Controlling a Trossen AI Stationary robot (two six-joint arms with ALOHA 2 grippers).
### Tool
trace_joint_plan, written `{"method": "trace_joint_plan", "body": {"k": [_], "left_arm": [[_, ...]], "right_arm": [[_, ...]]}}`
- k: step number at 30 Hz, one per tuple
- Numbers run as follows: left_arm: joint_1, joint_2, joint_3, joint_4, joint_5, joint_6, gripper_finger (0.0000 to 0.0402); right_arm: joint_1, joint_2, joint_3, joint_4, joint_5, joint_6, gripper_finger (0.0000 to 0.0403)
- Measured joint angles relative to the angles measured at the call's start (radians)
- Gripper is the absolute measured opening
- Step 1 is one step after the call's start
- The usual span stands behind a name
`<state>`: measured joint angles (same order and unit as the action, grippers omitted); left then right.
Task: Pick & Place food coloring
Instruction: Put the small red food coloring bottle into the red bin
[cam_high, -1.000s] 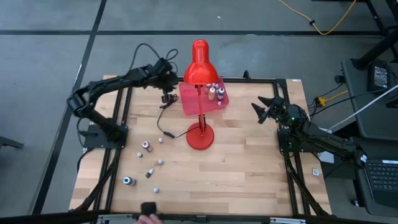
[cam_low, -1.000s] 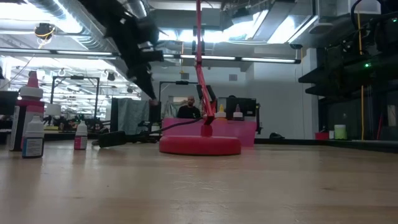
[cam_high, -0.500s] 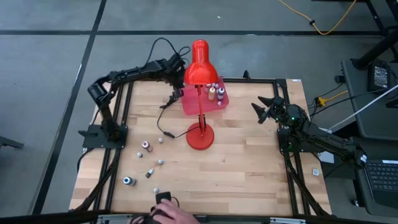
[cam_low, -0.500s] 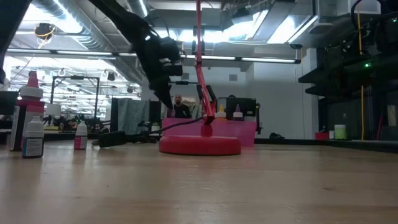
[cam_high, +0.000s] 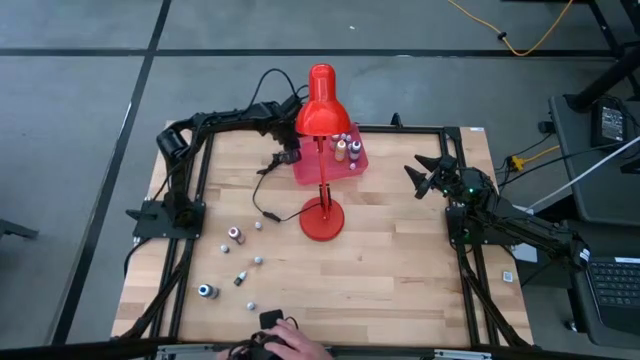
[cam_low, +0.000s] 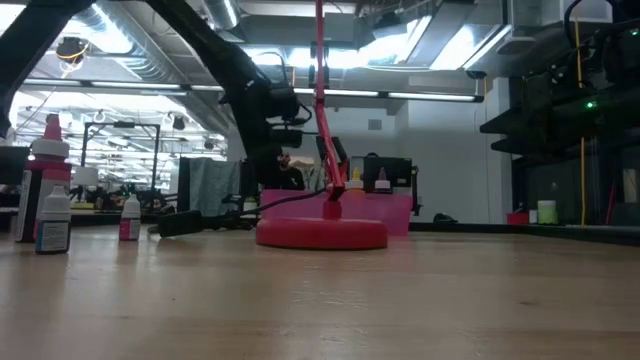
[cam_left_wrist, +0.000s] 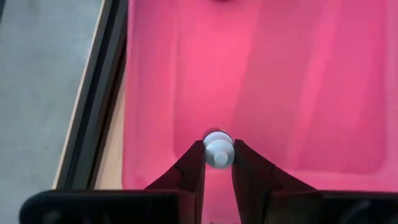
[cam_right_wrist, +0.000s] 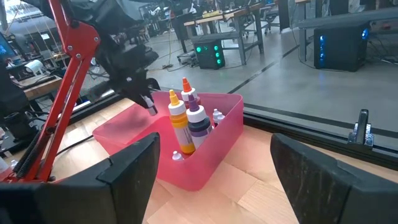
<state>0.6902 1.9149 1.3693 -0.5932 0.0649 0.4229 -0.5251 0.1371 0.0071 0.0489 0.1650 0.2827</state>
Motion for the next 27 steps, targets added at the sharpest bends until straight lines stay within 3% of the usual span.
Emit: {"method": "trace_joint_plan", "body": {"k": [13,27], "left_arm": [[-0.019,0.064,0.0,0.041,-0.026,0.003,0.0055],[-0.021,0.063,0.0,0.007,-0.048,-0.029,0.0128]], "right_arm": [[0.0,0.0,0.0,0.0,0.0,0.0,0.0306],[0.0,0.0,0.0,0.0,0.0,-0.001,0.0306]]}}
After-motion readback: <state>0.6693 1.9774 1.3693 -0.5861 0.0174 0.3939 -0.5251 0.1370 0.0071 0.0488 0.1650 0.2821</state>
